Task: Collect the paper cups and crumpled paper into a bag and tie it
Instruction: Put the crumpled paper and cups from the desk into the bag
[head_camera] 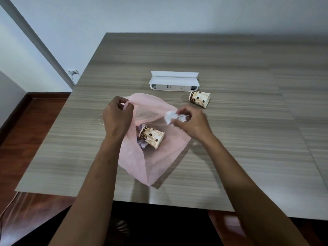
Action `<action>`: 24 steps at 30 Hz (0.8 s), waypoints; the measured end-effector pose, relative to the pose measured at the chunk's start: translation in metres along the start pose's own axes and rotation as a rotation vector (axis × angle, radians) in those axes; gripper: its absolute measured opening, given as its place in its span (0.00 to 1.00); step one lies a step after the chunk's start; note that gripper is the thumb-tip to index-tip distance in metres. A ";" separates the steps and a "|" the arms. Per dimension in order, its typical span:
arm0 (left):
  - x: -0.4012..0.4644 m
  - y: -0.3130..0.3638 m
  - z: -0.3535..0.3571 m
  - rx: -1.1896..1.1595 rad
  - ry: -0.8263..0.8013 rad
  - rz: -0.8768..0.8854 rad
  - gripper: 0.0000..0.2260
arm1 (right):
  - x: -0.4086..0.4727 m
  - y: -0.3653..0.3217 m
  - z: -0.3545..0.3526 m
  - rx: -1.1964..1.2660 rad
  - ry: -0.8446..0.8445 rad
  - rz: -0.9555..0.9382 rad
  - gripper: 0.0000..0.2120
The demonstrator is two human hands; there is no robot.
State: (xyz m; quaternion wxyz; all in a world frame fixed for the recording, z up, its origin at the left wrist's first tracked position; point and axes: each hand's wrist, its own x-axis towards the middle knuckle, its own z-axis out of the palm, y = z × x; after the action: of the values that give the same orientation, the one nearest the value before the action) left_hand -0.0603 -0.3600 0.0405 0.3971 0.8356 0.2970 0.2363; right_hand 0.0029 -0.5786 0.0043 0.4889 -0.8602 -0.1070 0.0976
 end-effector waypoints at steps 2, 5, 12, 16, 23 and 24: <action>-0.001 0.005 0.000 -0.014 0.018 0.037 0.05 | -0.004 -0.010 0.022 -0.054 -0.097 0.023 0.14; -0.003 0.008 -0.001 -0.037 0.052 0.090 0.06 | -0.002 -0.020 0.053 -0.019 -0.104 0.030 0.19; 0.005 0.005 0.003 -0.044 0.052 0.100 0.06 | 0.004 -0.025 0.061 0.167 -0.212 -0.051 0.20; 0.011 0.002 0.012 -0.033 0.008 0.099 0.05 | 0.023 -0.006 0.042 0.164 0.132 -0.076 0.05; 0.021 0.008 0.045 -0.051 -0.067 0.084 0.05 | 0.098 0.054 0.017 -0.022 0.362 0.169 0.11; 0.024 0.009 0.050 -0.050 -0.076 0.080 0.05 | 0.108 0.063 0.014 -0.066 0.355 0.199 0.13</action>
State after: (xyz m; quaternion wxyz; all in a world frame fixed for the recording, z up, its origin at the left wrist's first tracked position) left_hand -0.0093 -0.3742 0.0226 0.4190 0.8449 0.2424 0.2275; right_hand 0.1080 -0.5686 -0.0635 0.4596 -0.8858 0.0631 -0.0112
